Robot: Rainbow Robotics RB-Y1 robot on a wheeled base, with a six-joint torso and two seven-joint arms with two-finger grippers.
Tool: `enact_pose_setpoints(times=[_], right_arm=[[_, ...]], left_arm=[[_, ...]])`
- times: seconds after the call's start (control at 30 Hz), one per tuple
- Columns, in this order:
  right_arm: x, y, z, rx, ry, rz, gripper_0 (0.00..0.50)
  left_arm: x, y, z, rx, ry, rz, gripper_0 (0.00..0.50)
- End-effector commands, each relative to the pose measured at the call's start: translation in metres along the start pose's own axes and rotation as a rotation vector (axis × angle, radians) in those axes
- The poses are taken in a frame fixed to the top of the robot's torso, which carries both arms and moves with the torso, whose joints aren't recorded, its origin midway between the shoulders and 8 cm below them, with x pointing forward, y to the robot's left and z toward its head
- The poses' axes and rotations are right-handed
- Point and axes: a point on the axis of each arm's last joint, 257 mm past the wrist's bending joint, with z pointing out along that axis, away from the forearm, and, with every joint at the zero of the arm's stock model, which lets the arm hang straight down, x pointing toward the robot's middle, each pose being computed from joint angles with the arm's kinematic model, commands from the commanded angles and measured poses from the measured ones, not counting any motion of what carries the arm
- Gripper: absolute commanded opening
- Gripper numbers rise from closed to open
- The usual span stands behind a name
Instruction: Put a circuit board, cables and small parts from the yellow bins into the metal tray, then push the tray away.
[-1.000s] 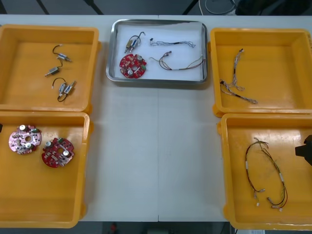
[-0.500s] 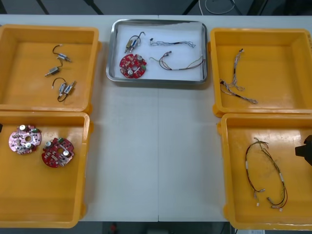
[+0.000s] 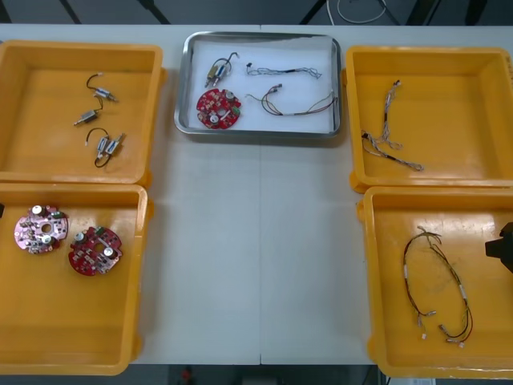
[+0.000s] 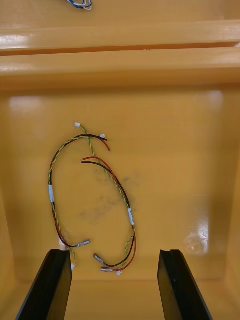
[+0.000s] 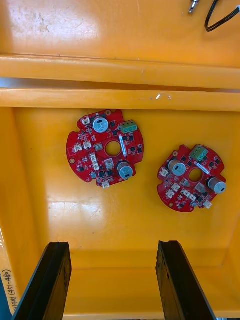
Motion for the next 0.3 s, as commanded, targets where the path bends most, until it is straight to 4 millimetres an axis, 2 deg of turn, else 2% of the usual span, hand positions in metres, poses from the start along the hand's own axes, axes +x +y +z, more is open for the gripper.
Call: enact_pose_setpoints(times=[0.03,0.3], right_arm=[[0.0019,-0.0057,-0.0078,0.016,-0.016,0.053,0.5],[0.0019,-0.0057,-0.0078,0.016,-0.016,0.053,0.5]], left_arm=[[-0.0021,0.0176,-0.0154,-0.062,-0.019,0.085,0.5],[-0.0021,0.0176,-0.0154,-0.062,-0.019,0.085,0.5]])
